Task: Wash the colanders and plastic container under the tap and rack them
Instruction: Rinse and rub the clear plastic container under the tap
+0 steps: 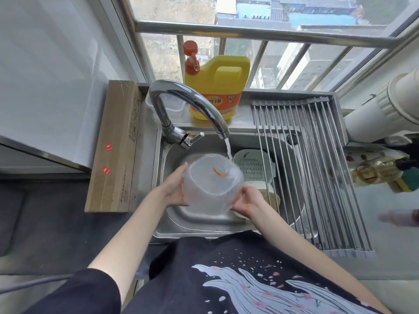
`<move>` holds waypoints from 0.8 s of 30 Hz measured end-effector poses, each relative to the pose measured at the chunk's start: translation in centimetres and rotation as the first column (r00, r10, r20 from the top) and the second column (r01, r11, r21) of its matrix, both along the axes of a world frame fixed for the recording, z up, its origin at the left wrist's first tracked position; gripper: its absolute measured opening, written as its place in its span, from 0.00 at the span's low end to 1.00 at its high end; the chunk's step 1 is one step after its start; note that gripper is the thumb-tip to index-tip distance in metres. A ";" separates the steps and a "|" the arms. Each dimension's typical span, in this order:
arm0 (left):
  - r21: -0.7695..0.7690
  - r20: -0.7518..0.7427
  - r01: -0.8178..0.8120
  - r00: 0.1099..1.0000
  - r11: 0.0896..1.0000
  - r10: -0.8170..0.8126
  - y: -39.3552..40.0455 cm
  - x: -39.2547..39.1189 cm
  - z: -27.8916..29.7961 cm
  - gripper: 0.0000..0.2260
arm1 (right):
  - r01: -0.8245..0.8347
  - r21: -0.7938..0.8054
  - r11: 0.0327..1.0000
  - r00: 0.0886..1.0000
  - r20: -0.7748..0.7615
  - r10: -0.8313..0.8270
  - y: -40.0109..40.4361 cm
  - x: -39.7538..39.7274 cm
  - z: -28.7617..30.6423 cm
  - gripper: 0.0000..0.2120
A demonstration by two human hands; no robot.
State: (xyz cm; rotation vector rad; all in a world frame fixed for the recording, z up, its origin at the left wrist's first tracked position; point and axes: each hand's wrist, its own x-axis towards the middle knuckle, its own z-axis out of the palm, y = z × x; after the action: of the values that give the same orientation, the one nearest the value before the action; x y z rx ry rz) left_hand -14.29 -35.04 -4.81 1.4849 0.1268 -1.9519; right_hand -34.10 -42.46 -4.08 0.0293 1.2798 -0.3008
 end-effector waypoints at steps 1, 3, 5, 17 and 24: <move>-0.033 -0.018 -0.064 0.998 0.997 0.063 -0.7 -0.6 0.1 0.25 | 0.008 -0.046 0.999 1.000 0.004 -0.008 -0.5 -0.1 -0.3 0.18; -0.104 0.007 -0.150 0.988 0.983 0.152 -2.2 -1.6 0.3 0.21 | 0.013 -0.156 0.988 1.000 -0.004 -0.014 -1.6 -0.1 -0.4 0.18; -0.182 0.007 -0.210 0.977 0.961 0.215 -3.7 -2.2 0.6 0.20 | 0.012 -0.285 0.958 1.000 -0.010 -0.015 -2.8 -0.1 -0.1 0.17; -0.312 -0.097 -0.425 0.904 0.850 0.416 -6.0 -3.0 -1.0 0.20 | -0.372 -0.689 0.622 0.924 -0.339 0.178 -5.6 -1.3 3.9 0.16; -0.273 0.016 -0.452 0.880 0.849 0.474 -4.2 -2.6 -1.5 0.25 | -0.513 -0.660 0.549 0.858 -0.369 0.357 -3.5 0.2 3.8 0.29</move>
State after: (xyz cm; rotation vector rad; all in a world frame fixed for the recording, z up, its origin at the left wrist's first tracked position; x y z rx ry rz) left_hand -16.89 -39.24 -6.28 1.2199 0.1667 -1.4506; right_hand -33.89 -45.98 -0.29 -1.0563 1.2216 -0.3770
